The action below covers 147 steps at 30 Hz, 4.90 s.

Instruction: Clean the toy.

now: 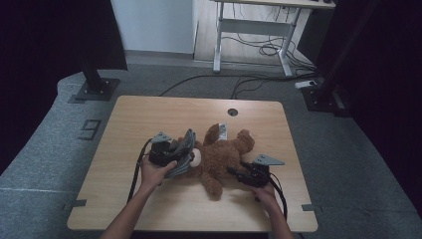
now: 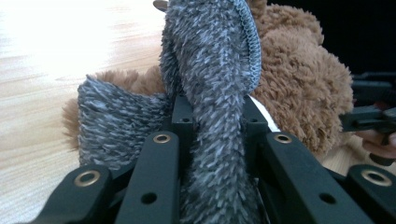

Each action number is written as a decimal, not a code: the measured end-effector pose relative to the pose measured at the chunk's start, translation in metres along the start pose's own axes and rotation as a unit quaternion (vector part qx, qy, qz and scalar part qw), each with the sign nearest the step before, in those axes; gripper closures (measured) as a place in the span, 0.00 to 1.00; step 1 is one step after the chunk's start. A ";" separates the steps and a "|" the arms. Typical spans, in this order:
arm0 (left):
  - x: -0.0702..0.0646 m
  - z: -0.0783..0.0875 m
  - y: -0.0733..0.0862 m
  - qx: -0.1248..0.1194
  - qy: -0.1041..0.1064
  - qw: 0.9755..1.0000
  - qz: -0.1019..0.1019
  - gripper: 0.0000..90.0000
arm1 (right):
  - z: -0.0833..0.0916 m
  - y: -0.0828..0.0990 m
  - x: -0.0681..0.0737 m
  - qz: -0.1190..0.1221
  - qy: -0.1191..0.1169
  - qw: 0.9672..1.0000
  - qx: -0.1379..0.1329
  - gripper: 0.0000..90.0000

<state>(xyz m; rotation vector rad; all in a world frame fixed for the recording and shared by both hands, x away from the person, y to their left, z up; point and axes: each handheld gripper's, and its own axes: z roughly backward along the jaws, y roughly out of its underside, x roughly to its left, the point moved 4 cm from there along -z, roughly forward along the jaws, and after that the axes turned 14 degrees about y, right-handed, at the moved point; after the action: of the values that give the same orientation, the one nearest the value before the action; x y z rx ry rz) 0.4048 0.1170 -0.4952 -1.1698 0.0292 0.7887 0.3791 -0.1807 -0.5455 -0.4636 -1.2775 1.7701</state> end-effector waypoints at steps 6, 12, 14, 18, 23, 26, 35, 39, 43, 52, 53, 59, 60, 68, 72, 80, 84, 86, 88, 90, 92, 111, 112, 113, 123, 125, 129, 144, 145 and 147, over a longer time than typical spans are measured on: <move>-0.004 0.002 0.008 -0.004 -0.002 1.000 -0.011 0.83 | 0.008 -0.020 0.000 -0.005 0.034 0.999 0.005 0.27; -0.009 0.006 0.018 -0.008 -0.004 1.000 -0.017 0.83 | -0.003 -0.032 0.006 -0.023 0.044 0.999 0.022 0.24; -0.010 0.007 0.020 -0.010 -0.005 1.000 -0.017 0.83 | -0.008 -0.029 0.007 -0.016 0.045 0.999 0.025 0.30; -0.011 0.007 0.021 -0.008 -0.002 1.000 -0.016 0.83 | -0.007 -0.023 0.009 -0.005 0.041 0.999 0.027 0.47; -0.026 0.011 0.011 0.002 -0.008 1.000 -0.029 0.82 | -0.001 -0.015 0.012 0.026 0.044 0.999 0.006 0.64; -0.043 0.004 -0.007 0.008 -0.010 0.998 -0.056 0.82 | 0.000 -0.013 0.011 0.028 0.047 0.998 -0.003 0.67; -0.068 -0.045 -0.024 0.045 -0.006 0.995 -0.085 0.82 | 0.002 -0.010 0.013 0.039 0.052 0.998 -0.018 0.68; -0.054 -0.046 -0.014 0.044 -0.009 0.996 -0.070 0.82 | 0.003 -0.006 0.013 0.040 0.045 0.998 -0.026 0.70; -0.041 -0.031 -0.010 0.028 -0.007 0.998 -0.060 0.82 | 0.003 -0.006 0.014 0.042 0.043 0.998 -0.026 0.70; -0.013 -0.003 -0.009 0.011 -0.042 0.998 -0.040 0.83 | 0.004 -0.004 0.015 0.038 0.040 0.998 -0.030 0.70; -0.009 0.000 -0.007 0.009 -0.048 0.998 -0.039 0.83 | 0.004 -0.004 0.015 0.038 0.040 0.998 -0.031 0.70; 0.015 0.016 0.006 0.006 -0.100 0.995 -0.025 0.83 | 0.004 -0.004 0.015 0.033 0.040 0.998 -0.032 0.70; 0.020 0.019 0.011 0.009 -0.106 0.994 -0.021 0.83 | 0.004 -0.004 0.015 0.033 0.040 0.998 -0.032 0.70; 0.051 0.012 0.059 0.069 -0.107 0.991 0.030 0.84 | 0.003 -0.004 0.012 0.023 0.035 0.999 -0.031 0.71; 0.043 0.022 0.044 0.044 -0.100 0.994 0.017 0.83 | 0.003 -0.004 0.011 0.020 0.034 0.999 -0.030 0.71; -0.010 0.035 -0.011 -0.020 -0.059 0.997 -0.044 0.83 | 0.003 -0.005 0.010 0.021 0.033 0.999 -0.029 0.71; -0.030 0.014 -0.024 -0.009 -0.036 0.997 -0.061 0.83 | 0.003 -0.005 0.010 0.021 0.033 0.999 -0.030 0.71; -0.041 0.001 -0.028 -0.003 -0.023 0.997 -0.067 0.83 | 0.003 -0.005 0.010 0.021 0.033 0.999 -0.030 0.71; -0.056 -0.017 -0.031 0.006 -0.007 0.997 -0.076 0.83 | 0.002 -0.005 0.010 0.020 0.034 0.999 -0.030 0.71; -0.068 -0.032 -0.031 0.019 0.004 0.996 -0.086 0.83 | 0.002 -0.005 0.010 0.020 0.034 0.999 -0.030 0.71; -0.076 -0.050 -0.026 0.043 0.008 0.994 -0.097 0.83 | 0.003 -0.005 0.010 0.020 0.034 0.999 -0.030 0.71; -0.028 -0.006 -0.011 0.008 -0.030 0.998 -0.056 0.83 | 0.002 -0.004 0.013 0.026 0.029 0.999 -0.031 0.70; -0.018 0.003 -0.009 0.003 -0.042 0.998 -0.048 0.83 | 0.002 -0.004 0.013 0.025 0.029 0.999 -0.030 0.70; -0.018 0.003 -0.009 0.003 -0.042 0.998 -0.048 0.83 | 0.002 -0.004 0.013 0.025 0.029 0.999 -0.030 0.70; 0.031 0.032 0.024 0.003 -0.082 0.996 0.018 0.83 | 0.001 -0.004 0.012 0.015 0.024 0.999 -0.029 0.70; 0.038 0.033 0.032 0.024 -0.095 0.995 0.022 0.83 | 0.001 -0.004 0.012 0.014 0.024 0.999 -0.029 0.70; 0.047 0.032 0.043 0.061 -0.098 0.993 0.035 0.82 | 0.002 -0.004 0.011 0.010 0.024 0.999 -0.028 0.70; -0.058 0.004 -0.028 0.008 -0.002 0.997 -0.077 0.83 | 0.002 -0.004 0.011 0.011 0.028 0.999 -0.030 0.70; -0.058 0.004 -0.028 0.008 -0.002 0.997 -0.077 0.83 | 0.002 -0.004 0.011 0.011 0.028 0.999 -0.030 0.70; -0.074 -0.017 -0.033 0.019 0.018 0.996 -0.086 0.83 | 0.002 -0.004 0.012 0.011 0.029 0.999 -0.030 0.70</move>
<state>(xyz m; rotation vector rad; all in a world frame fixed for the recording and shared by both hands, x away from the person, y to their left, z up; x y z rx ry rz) 0.3753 0.0576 -0.4450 -1.1342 -0.0261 0.6118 0.3732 -0.1719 -0.5388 -0.5612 -1.2926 1.7284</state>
